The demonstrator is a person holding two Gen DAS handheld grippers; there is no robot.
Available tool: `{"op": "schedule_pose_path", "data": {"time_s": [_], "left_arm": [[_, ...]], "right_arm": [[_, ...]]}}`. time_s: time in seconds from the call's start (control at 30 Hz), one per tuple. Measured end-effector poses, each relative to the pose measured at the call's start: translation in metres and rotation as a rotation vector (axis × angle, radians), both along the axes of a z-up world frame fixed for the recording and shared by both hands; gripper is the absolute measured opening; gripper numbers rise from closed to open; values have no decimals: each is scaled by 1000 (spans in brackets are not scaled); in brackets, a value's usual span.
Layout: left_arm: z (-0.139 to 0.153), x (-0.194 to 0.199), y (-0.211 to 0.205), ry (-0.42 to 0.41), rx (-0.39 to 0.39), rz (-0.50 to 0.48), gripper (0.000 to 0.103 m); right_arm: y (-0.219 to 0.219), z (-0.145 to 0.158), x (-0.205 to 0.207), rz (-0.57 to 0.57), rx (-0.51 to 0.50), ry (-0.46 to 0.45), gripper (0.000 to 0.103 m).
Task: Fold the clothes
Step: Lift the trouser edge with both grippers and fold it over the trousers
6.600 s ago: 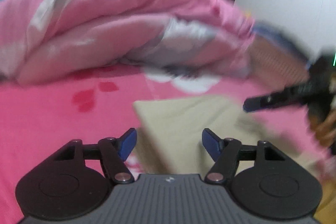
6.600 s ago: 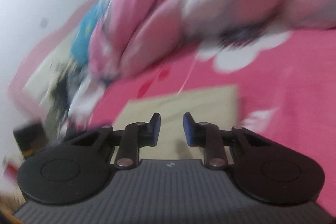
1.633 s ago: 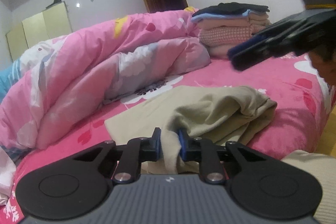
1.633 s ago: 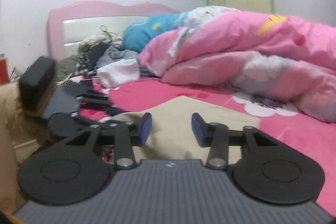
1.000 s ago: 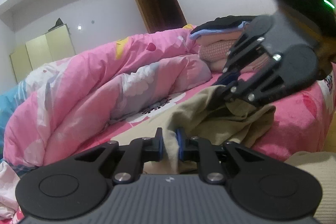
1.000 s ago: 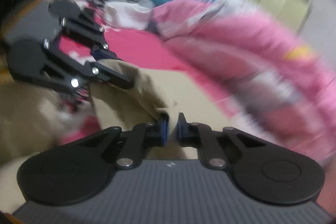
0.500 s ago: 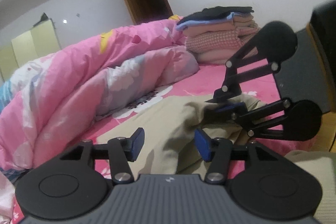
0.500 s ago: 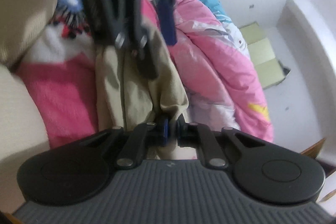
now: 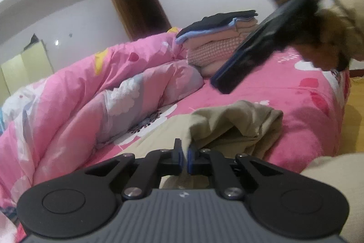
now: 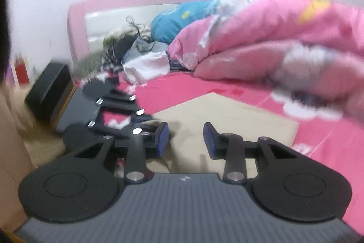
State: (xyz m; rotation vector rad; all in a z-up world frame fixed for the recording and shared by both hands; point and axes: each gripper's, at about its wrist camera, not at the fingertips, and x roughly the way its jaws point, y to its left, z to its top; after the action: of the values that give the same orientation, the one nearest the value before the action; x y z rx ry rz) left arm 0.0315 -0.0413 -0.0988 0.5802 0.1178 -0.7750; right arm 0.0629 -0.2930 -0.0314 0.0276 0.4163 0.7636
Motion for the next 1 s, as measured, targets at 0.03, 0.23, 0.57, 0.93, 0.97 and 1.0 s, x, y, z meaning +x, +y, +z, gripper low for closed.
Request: {"op": "schedule_pose_path", "data": {"time_s": [0.03,0.23,0.57,0.93,0.97,1.0], "left_arm": [[-1,-1,1,-7,4,-7,5],[-2,-1,7,-22,16,-43,5],[3,5,11,20,-6,-50,5],[10,-3,11,-23,23,-22,5],[11,-4,10,-33,27,-22,5],[11,-5,9,-40,35,-22,5]], "right_arm": [[-2,-5,8,3,10,33,34],[18,-26,35,121,-108,96,34],[45,-19,22,259,-286,12,33],[84,-31,-24,-9,-532,-281,13],[89,-32,-30,-33,-573,-327,12],[95,-35,-36,-54,-614,-366,12]]}}
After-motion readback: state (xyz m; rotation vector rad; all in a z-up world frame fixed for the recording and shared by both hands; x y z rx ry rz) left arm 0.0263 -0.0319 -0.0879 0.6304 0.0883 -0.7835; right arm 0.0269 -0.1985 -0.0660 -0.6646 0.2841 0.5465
